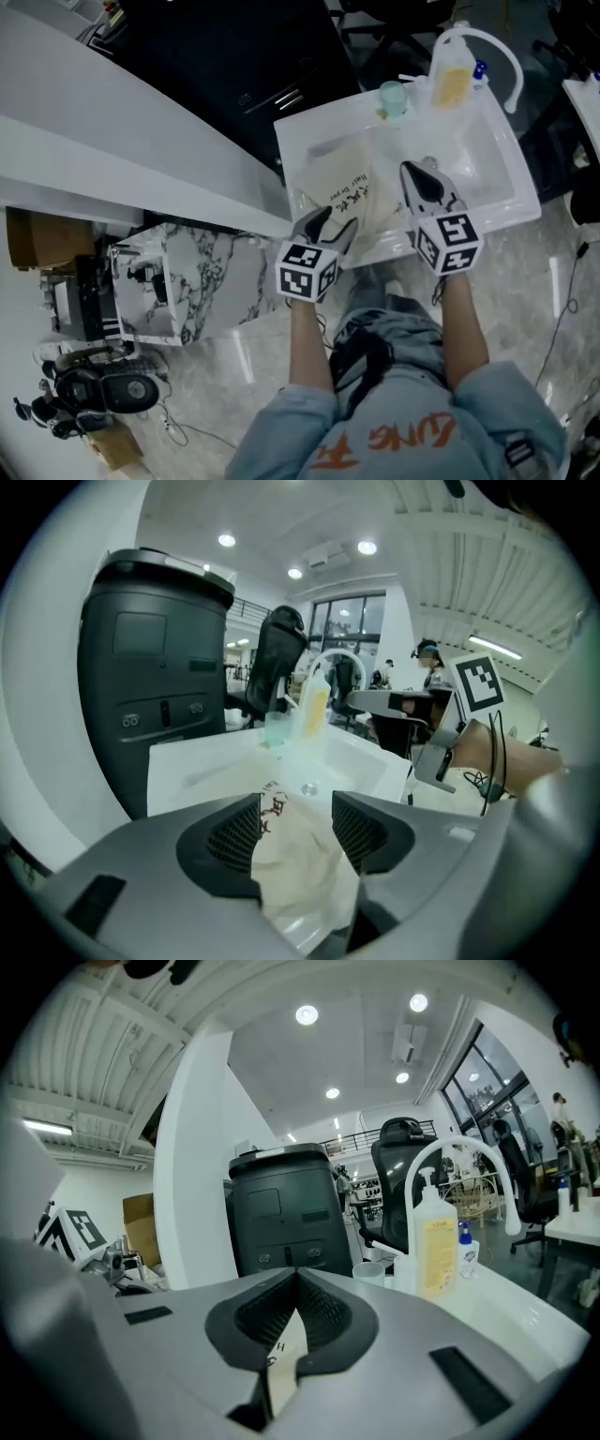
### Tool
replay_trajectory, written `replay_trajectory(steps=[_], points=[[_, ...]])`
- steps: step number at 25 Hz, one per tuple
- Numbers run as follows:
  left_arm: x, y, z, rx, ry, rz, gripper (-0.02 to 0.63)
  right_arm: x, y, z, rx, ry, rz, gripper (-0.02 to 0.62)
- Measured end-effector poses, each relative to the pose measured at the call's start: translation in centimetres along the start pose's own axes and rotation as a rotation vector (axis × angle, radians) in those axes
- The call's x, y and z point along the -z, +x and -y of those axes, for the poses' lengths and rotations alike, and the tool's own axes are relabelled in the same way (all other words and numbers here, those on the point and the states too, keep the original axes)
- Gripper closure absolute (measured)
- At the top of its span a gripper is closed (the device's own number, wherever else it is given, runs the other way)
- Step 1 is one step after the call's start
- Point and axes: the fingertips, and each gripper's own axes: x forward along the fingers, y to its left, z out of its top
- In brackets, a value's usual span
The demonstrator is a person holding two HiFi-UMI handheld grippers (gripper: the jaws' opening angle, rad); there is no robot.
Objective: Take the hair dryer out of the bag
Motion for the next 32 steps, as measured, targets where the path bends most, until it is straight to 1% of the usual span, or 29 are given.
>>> replay_trajectory(steps=[3,7,10,13,15,18,21,23,24,27,32], points=[[2.4,1.0,0.4,-0.001,0.0,-0.088,0.374,2.0,0.5,-0.1,-0.01,0.031,-0.039,0.595],[5.1,1.8,1.2,0.026,-0.006,-0.184,0.374,3.7,0.9,-0.2,-0.018,0.042,-0.073,0.595],[6.4,1.9,0.7,-0.002,-0.033,-0.229,0.376,4.8,1.0,-0.3,-0.023,0.05,-0.096,0.595],[7.3,2.0,0.4,-0.002,-0.091,-0.249,0.388,6.0,1.0,-0.6,-0.031,0.054,-0.118,0.595],[7.6,2.2,0.5,0.005,-0.118,-0.253,0.404,6.6,1.0,-0.8,-0.038,0.052,-0.131,0.595],[7.8,2.6,0.7,0.011,-0.124,-0.257,0.444,7.3,0.8,-1.0,-0.047,0.048,-0.146,0.595],[7.9,3.1,0.6,0.0,-0.134,-0.262,0.507,7.7,0.6,-0.9,-0.049,0.05,-0.155,0.595],[7.9,3.3,0.4,-0.015,-0.14,-0.261,0.573,7.8,0.5,-0.7,-0.049,0.048,-0.158,0.595],[7.9,3.3,0.3,-0.018,-0.141,-0.258,0.588,7.8,0.4,-0.6,-0.049,0.046,-0.16,0.595],[7.2,3.0,0.2,-0.008,-0.162,-0.231,0.592,7.9,0.1,-0.5,-0.058,0.029,-0.169,0.595],[4.4,2.3,-0.7,0.0,-0.229,-0.128,0.594,8.1,-0.2,-0.4,-0.083,0.017,-0.186,0.595]])
